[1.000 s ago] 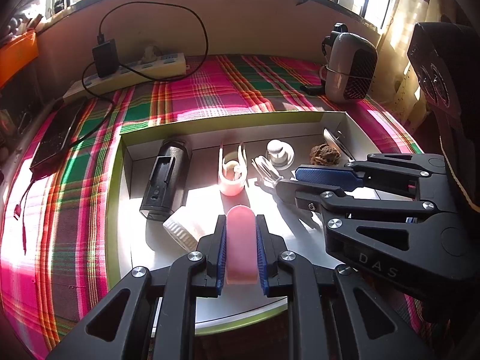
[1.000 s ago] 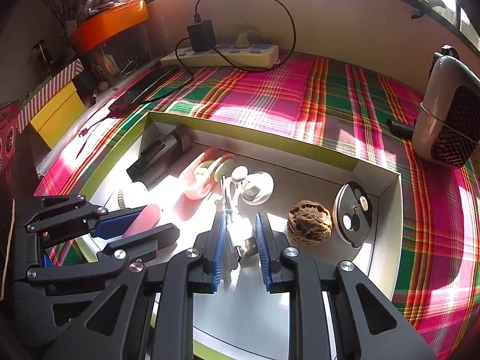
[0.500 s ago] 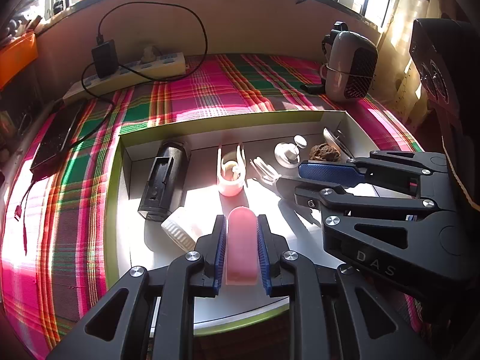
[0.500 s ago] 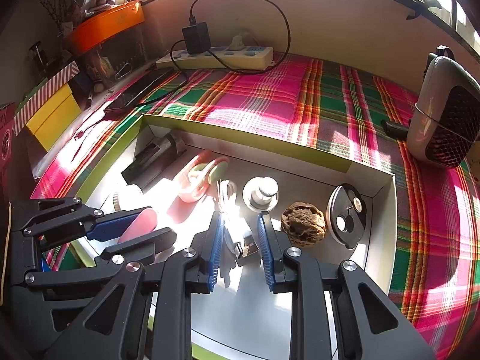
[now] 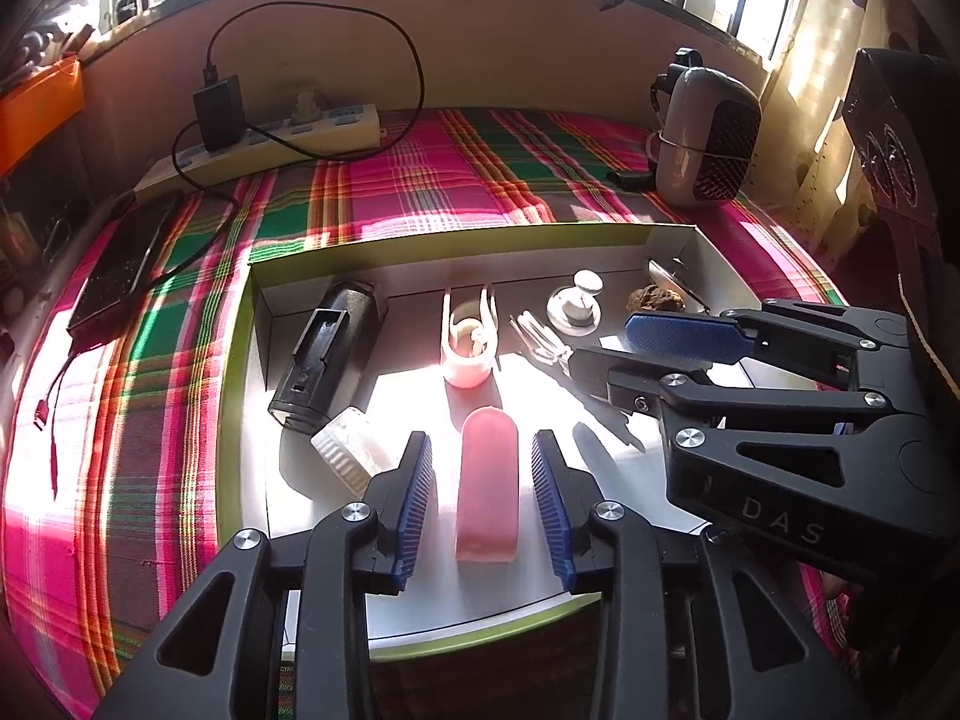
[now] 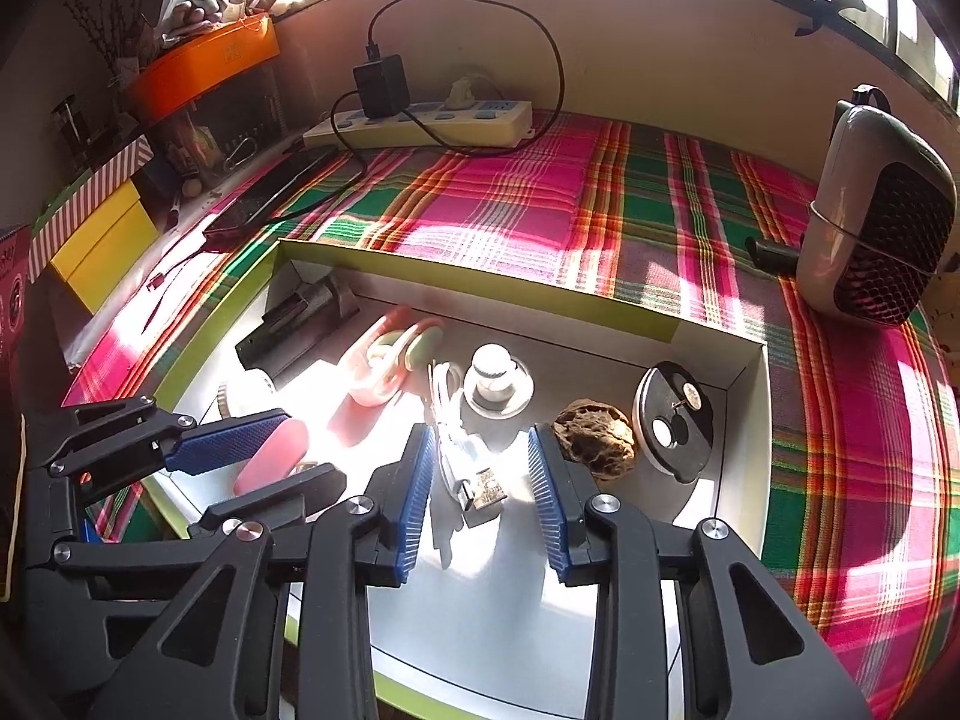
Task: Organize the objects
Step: 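Lower and open both grippers to release the cable and block into the box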
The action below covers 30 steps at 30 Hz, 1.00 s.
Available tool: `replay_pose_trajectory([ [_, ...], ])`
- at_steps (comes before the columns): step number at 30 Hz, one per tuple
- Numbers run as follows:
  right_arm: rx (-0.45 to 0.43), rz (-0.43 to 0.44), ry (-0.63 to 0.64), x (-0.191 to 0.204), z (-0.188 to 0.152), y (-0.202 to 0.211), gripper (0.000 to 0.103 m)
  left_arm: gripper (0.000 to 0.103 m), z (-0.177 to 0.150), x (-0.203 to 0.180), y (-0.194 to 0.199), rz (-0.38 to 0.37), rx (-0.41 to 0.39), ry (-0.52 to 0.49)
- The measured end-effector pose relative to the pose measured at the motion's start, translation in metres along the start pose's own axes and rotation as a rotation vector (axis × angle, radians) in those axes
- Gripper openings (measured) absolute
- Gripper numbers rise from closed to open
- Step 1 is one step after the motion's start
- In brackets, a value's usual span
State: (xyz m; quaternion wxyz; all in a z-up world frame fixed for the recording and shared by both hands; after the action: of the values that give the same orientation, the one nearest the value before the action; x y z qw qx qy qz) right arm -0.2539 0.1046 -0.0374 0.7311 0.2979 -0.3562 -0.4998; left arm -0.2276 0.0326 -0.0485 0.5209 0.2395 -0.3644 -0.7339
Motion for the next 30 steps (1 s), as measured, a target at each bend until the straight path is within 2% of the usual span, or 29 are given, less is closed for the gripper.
replay_pose_trajectory([
  [2,-0.006,0.003,-0.003,0.001,0.0,0.003,0.041,0.035,0.0,-0.001,0.003,-0.003,-0.004,-0.002],
  [16,-0.049,0.001,-0.023,0.003,-0.002,0.026,0.041,0.036,-0.004,-0.006,0.023,0.012,-0.025,-0.008],
  [30,-0.13,0.009,-0.066,0.003,-0.015,0.074,0.041,0.036,-0.011,-0.009,0.063,0.031,-0.087,0.001],
])
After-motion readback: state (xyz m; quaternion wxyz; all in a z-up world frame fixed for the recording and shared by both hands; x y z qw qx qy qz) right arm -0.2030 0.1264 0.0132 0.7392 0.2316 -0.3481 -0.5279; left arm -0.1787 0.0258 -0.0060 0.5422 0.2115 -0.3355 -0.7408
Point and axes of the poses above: each gripper's, at about its wrist camera, not at the fingertips, and y roughly against the way its jaws point, x to its left, z to its top, the point moved 7 cm from there along -y, roughly the way its jaws point, and after that the axes turned 12 degrees about -y, right-handed, at the moved point
